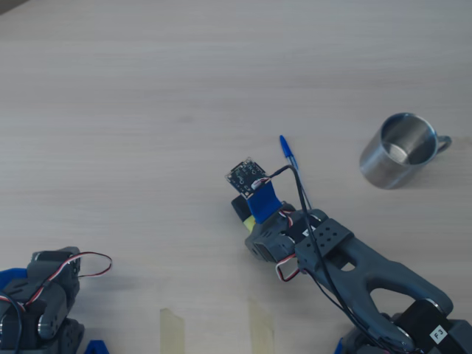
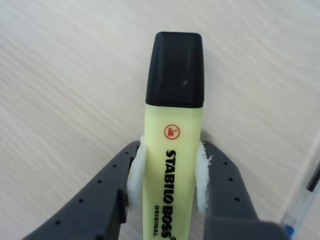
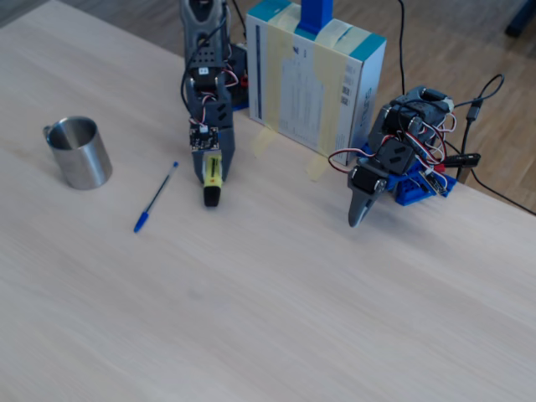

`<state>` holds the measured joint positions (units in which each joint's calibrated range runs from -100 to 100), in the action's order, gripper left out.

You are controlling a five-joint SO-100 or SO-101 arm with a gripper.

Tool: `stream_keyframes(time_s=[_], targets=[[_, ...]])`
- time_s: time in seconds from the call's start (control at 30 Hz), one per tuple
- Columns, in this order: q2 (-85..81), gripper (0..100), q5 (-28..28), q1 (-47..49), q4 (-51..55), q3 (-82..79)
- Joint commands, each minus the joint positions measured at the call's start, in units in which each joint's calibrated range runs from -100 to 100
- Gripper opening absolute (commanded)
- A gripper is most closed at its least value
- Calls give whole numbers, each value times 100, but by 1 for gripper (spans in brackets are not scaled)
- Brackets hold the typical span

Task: Grab the yellow pen and put it in the silver cup.

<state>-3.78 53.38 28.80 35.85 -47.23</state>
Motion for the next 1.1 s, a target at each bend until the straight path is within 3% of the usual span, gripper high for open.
stream_keyframes(time_s=[0.0, 0.23, 1.07], targets=[[-503, 2, -22, 26, -54, 56], [-1026, 2, 14, 148, -131, 147], [-2423, 2, 14, 43, -2851, 65]])
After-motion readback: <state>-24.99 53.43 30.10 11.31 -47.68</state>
